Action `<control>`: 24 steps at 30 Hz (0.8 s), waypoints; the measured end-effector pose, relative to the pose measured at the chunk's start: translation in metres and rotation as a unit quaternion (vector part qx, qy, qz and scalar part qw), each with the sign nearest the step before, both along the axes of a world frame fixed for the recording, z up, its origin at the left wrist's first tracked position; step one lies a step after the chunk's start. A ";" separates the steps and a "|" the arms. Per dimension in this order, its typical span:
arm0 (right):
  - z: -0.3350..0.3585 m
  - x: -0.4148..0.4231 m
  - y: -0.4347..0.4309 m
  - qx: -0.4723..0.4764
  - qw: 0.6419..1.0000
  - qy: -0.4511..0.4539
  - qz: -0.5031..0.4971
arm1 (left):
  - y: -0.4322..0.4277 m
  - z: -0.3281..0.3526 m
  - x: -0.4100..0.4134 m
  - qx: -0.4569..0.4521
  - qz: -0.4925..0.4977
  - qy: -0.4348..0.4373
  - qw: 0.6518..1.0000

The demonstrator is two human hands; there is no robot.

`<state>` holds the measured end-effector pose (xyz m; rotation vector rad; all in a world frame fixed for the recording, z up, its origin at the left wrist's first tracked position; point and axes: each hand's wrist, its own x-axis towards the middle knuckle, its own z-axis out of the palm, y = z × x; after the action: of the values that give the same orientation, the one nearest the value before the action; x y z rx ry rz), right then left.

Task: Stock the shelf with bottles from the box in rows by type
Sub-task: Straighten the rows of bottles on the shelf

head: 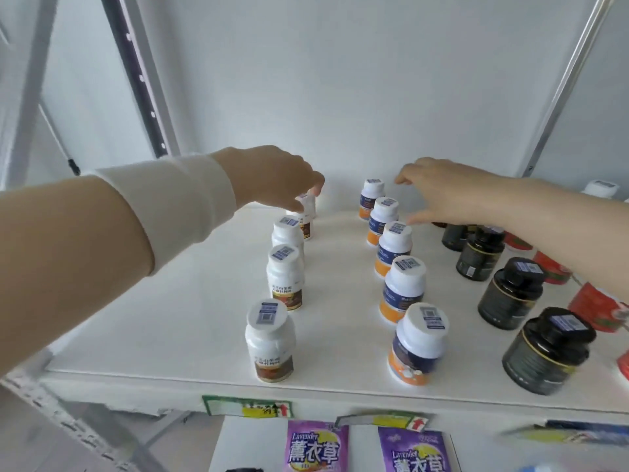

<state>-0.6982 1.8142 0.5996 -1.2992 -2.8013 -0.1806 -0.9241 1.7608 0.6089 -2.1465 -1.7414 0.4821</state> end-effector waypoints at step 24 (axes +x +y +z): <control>-0.142 -0.073 -0.180 -0.268 0.862 0.429 -0.042 | -0.075 -0.141 -0.031 -0.028 0.023 -0.744 0.667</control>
<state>-0.7708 1.6345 0.4574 -1.1473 -2.0433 0.9879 -0.9553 1.6854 0.4678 -2.5987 -2.2870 -1.7924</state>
